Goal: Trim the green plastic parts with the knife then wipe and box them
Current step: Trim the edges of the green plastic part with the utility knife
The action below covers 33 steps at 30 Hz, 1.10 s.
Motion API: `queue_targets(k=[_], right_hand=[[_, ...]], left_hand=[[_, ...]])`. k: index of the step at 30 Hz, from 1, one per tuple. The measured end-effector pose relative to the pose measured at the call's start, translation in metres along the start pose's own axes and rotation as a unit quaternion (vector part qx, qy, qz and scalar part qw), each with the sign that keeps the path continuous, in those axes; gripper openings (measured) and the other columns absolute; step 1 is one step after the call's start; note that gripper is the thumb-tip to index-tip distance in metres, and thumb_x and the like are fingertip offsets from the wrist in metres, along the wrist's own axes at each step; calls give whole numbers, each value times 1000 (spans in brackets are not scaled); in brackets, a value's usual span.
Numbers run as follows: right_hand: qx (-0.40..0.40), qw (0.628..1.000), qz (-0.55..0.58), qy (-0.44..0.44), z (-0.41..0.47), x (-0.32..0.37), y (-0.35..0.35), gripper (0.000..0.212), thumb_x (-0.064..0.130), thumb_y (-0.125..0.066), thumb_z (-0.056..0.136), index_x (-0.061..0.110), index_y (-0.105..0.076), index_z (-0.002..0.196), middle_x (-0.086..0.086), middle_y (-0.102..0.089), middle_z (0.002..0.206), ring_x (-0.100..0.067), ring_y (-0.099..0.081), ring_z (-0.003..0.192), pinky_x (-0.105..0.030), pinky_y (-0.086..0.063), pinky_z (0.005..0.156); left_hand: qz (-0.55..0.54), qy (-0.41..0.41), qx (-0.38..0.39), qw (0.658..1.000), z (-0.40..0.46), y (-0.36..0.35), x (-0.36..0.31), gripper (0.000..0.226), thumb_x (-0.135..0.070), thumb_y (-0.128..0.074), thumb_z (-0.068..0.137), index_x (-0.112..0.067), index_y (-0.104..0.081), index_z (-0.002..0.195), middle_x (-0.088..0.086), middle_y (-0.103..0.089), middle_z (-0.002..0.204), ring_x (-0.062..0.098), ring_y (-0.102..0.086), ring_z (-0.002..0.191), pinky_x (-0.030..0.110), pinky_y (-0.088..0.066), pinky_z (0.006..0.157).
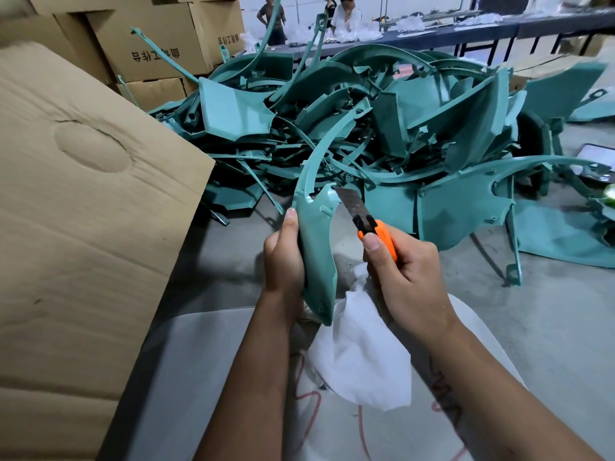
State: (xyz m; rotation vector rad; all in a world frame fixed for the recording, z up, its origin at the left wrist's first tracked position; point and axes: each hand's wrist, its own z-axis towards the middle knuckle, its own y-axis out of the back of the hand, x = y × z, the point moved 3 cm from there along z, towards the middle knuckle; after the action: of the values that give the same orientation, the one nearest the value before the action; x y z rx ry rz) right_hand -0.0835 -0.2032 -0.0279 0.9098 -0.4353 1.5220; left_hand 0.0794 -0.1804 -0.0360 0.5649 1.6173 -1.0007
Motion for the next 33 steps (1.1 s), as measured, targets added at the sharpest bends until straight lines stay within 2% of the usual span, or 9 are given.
queue_targets(k=[6,12,18,21,24,27,30,31,33], right_hand=[[4,1000,-11,-10,-3,-1,-2,43,45,-50,106,26,-42,69,0,-36,57,-16,-32,52,-40,-29,49],[-18,1000,-11,6,-1,3,1,40,39,-52,107,41,-38,69,10,-33,57,-7,-31,51,-28,-28,50],[-23,998,-61,17,-2,0,2,45,48,-49,107,28,-35,69,6,-32,56,-10,-31,50,-27,-26,50],[-18,996,-82,30,-1,-1,3,46,54,-48,106,28,-34,70,8,-31,54,-12,-32,48,-24,-26,49],[-3,995,-93,43,-2,-1,2,46,55,-49,105,28,-35,70,7,-33,53,-14,-34,47,-24,-27,48],[5,993,-101,54,0,-2,5,48,50,-53,105,20,-41,68,6,-37,52,-16,-37,46,-28,-31,45],[30,990,-127,51,4,-8,15,48,43,-58,102,13,-46,67,3,-42,51,-18,-41,45,-40,-36,45],[48,988,-135,50,4,-10,18,48,44,-59,102,12,-49,67,2,-44,51,-20,-44,46,-42,-38,46],[84,985,-141,51,3,-11,19,48,46,-59,101,13,-52,67,4,-48,52,-19,-47,46,-43,-41,47]], left_hand=[[12,-10,-12,1000,-1,0,0,65,-41,-44,108,-17,-61,51,-9,-53,46,5,-48,38,18,-39,40],[40,-3,-57,998,-1,1,-1,52,-42,-48,107,-15,-59,64,-7,-58,50,7,-55,45,18,-44,46],[42,1,-76,996,-2,1,-2,51,-43,-49,106,-14,-58,65,-7,-57,50,12,-55,51,21,-45,50],[56,0,-96,994,-1,4,-1,50,-45,-49,106,-12,-63,70,0,-64,58,16,-61,56,21,-48,50],[58,-2,-107,993,1,7,-1,52,-47,-48,105,-8,-65,76,14,-66,74,26,-63,72,33,-51,64],[75,-21,-126,989,4,11,-1,53,-47,-50,105,-8,-64,73,10,-64,72,24,-62,73,36,-53,65],[148,-60,-180,971,9,24,-5,60,-48,-52,104,-10,-62,58,-12,-59,54,7,-55,56,18,-42,50],[165,-70,-198,964,12,30,-6,59,-50,-52,103,-10,-67,63,-11,-63,59,8,-58,60,20,-45,54],[157,-57,-222,961,18,41,-6,55,-53,-52,101,-6,-72,80,1,-70,76,22,-65,79,33,-53,69]])
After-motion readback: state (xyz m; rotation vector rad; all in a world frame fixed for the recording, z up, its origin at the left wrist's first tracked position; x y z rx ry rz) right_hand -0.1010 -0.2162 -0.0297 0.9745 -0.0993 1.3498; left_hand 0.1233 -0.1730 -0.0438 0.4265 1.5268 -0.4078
